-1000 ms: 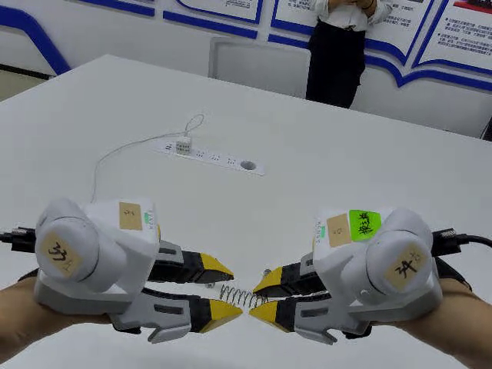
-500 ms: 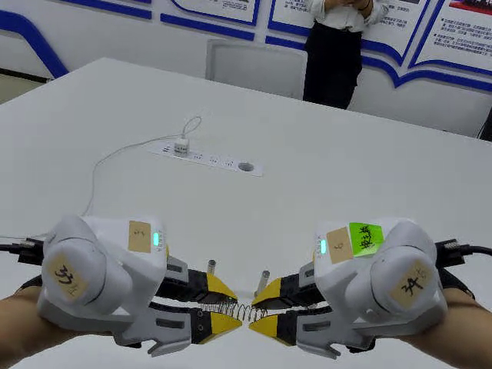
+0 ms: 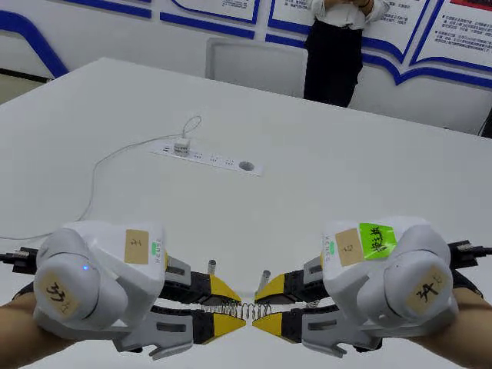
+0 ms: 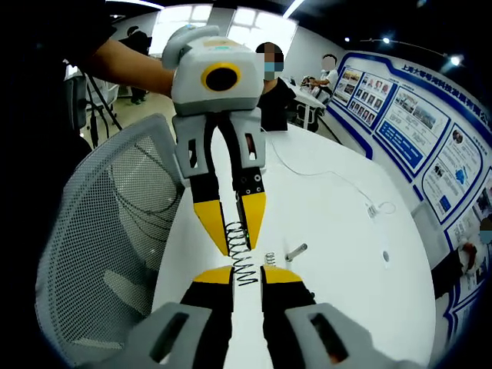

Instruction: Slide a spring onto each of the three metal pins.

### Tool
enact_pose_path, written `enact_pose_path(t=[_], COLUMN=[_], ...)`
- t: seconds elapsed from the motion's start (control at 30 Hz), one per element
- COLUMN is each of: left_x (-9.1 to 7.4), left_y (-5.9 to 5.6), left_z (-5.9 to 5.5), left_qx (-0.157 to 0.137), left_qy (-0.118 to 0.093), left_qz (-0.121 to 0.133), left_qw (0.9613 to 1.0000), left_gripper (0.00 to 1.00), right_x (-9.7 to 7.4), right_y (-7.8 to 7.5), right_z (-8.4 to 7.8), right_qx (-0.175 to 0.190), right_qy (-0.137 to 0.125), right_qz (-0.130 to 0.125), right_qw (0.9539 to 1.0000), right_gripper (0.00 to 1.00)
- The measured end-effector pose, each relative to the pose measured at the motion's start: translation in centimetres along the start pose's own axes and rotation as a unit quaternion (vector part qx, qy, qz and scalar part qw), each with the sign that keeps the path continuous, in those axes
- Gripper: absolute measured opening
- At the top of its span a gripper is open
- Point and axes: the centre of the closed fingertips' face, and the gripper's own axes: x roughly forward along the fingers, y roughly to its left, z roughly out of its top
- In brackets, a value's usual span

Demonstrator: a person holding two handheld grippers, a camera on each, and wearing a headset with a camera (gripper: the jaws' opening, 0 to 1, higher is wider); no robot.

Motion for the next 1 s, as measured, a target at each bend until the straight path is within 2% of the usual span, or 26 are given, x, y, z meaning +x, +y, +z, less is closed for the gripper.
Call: enact_pose_path(t=[0.1, 0.3, 0.4, 0.5, 0.63, 0.77, 1.0], left_x=[-0.1, -0.4, -0.4, -0.5, -0.5, -0.4, -0.5], left_y=[0.2, 0.4, 0.3, 0.2, 0.2, 0.2, 0.2], left_z=[0.2, 0.5, 0.5, 0.4, 0.4, 0.2, 0.3], left_qx=[0.0, 0.002, 0.005, 0.005, 0.007, 0.007, 0.006], left_qy=[-0.004, -0.009, -0.009, -0.009, -0.007, -0.005, -0.007], left_qz=[0.003, 0.004, 0.001, -0.001, -0.002, 0.001, 0.002], left_qw=[1.0, 0.9999, 0.9999, 0.9999, 1.0, 1.0, 1.0], left_gripper=[0.1, 0.1, 0.1, 0.1, 0.1, 0.1, 0.1], right_x=[-0.1, 0.1, -0.2, -0.6, -1.0, -1.4, -1.5], right_y=[0.2, -0.1, -0.1, 0.0, 0.0, -0.1, 0.0], right_z=[0.5, -0.7, -0.4, 0.0, 0.3, 1.1, 1.4], right_qx=[0.022, 0.016, 0.027, 0.057, 0.071, 0.101, 0.113], right_qy=[-0.022, -0.001, -0.016, -0.042, -0.056, -0.083, -0.091], right_qz=[0.009, 0.006, 0.005, 0.016, 0.025, 0.033, 0.047], right_qw=[0.9995, 0.9999, 0.9995, 0.9974, 0.9956, 0.9908, 0.9882], right_gripper=[0.14, 0.14, 0.11, 0.11, 0.11, 0.11, 0.11])
